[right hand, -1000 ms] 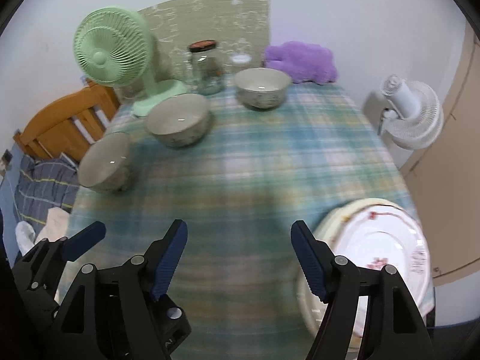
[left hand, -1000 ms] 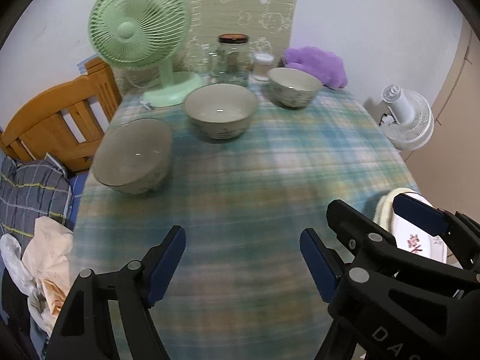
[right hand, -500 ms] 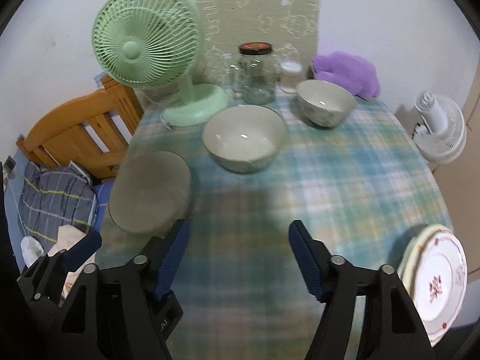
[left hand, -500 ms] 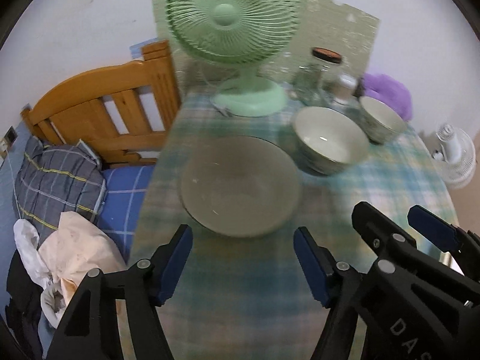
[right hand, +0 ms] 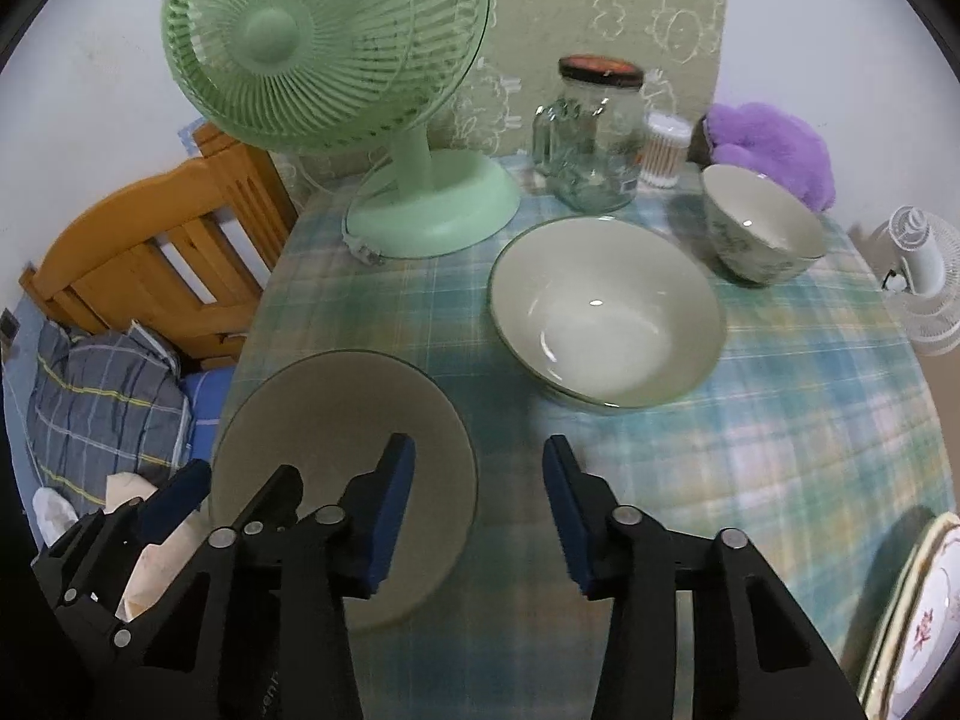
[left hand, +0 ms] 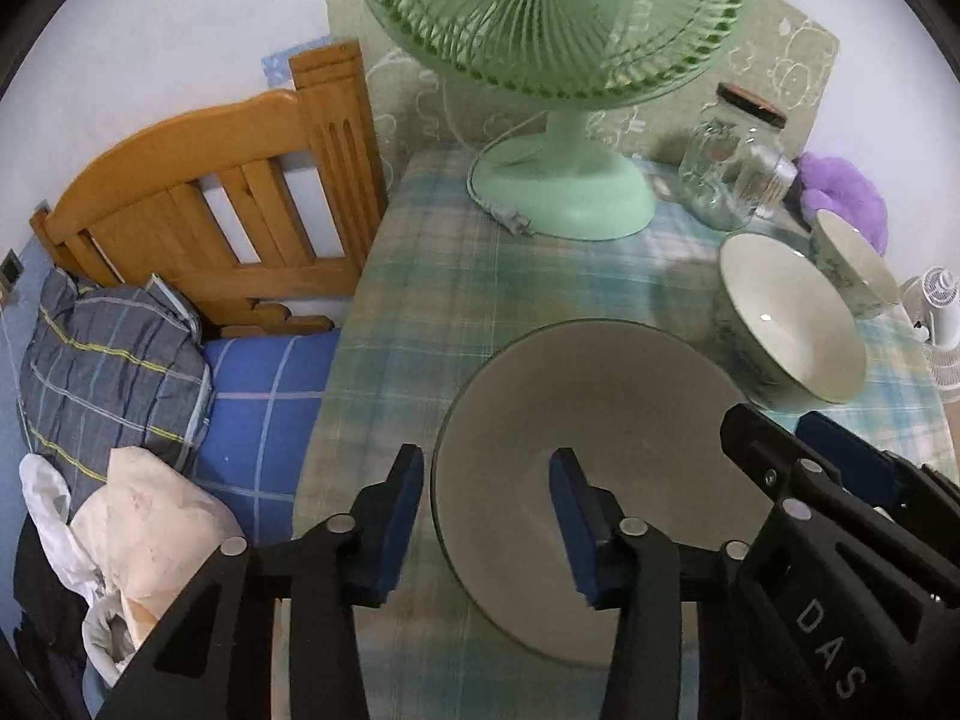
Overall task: Organize plates and bowls
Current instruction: 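Grasp the grey-green plate rim with both grippers, then lift the grey-green plate and carry it toward the plate stack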
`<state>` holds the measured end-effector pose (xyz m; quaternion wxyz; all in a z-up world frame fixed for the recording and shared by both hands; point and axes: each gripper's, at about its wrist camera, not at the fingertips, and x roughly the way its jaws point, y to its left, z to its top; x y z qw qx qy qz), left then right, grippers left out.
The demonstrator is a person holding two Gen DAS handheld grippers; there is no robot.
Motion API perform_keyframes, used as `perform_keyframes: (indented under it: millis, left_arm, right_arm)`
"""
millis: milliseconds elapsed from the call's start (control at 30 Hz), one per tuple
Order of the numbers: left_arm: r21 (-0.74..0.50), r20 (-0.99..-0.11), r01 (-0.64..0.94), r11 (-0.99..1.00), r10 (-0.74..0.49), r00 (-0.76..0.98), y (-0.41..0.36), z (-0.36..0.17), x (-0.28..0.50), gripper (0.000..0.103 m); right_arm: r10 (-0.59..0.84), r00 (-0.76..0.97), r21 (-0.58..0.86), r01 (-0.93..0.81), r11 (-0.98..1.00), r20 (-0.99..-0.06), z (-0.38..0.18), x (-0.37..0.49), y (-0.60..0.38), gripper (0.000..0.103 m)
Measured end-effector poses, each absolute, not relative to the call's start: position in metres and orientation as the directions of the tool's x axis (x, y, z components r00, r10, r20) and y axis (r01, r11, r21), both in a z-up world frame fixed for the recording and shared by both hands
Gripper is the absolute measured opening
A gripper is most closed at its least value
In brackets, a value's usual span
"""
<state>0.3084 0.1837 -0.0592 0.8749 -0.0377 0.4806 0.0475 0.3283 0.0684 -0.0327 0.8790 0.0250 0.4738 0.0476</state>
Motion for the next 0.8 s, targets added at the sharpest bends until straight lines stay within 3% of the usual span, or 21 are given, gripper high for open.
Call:
perform_keyframes:
  millis: [67, 233, 367, 800]
  left_arm:
    - [-0.024, -0.847, -0.113, 0.993, 0.039, 0.53, 0.185, -0.063, 0.314, 0.04]
    - [-0.015, -0.86, -0.111, 0.994, 0.044, 0.508, 0.185, -0.071, 0.321, 0.025]
    - [0.013, -0.856, -0.107, 0.994, 0.066, 0.514, 0.183, -0.071, 0.324, 0.02]
    - [0.016, -0.857, -0.073, 0.997, 0.051, 0.513, 0.174, -0.06, 0.307, 0.02]
  right_arm:
    - [0.116, 0.536, 0.1, -0.06, 0.993, -0.836, -0.038, 0.335, 0.07, 0.04]
    - [0.103, 0.52, 0.086, -0.056, 0.995, -0.848, -0.048, 0.348, 0.076, 0.018]
    - [0.084, 0.52, 0.056, -0.068, 0.996, -0.85, -0.051, 0.352, 0.081, 0.019]
    - [0.058, 0.505, 0.03, -0.063, 0.998, -0.861, -0.039, 0.339, 0.076, 0.019]
